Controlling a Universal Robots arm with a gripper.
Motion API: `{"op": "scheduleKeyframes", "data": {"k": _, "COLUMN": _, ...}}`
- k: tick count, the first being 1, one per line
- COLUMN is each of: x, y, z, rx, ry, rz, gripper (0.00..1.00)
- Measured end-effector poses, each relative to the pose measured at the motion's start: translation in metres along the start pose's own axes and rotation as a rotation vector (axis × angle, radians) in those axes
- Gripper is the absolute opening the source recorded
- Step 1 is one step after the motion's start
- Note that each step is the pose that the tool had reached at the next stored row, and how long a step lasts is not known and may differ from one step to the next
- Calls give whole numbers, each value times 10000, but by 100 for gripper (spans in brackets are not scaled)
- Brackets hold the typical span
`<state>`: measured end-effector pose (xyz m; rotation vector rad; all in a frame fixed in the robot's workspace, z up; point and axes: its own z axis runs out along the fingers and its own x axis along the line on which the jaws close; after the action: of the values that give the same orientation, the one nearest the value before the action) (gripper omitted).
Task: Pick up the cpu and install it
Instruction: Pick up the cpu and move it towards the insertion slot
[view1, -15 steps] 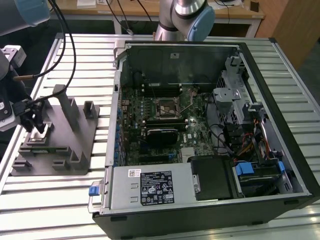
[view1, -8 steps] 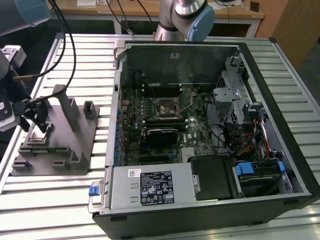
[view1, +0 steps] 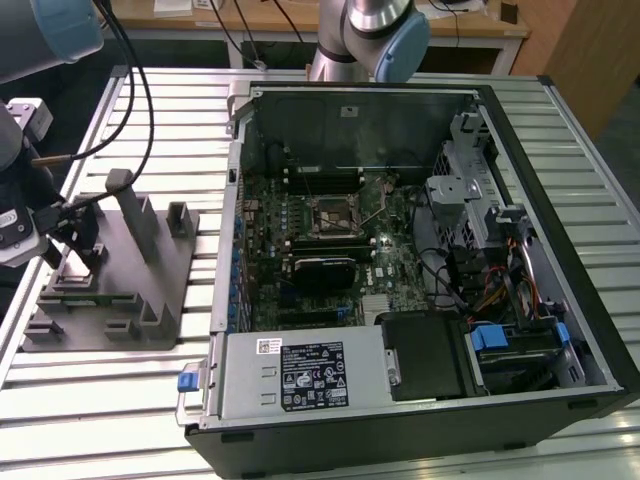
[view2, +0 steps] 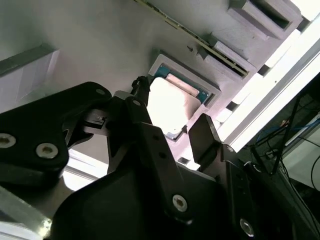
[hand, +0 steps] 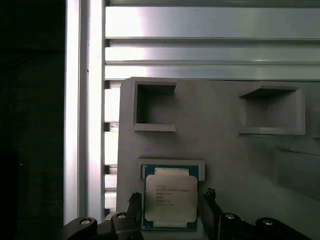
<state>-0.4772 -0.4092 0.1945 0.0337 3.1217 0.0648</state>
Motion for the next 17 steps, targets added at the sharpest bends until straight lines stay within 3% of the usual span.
{"op": "scheduleKeyframes", "data": {"k": 17, "x": 7, "y": 34, "z": 119, "rx": -1, "ry": -2, "rz": 1, "gripper": 59}}
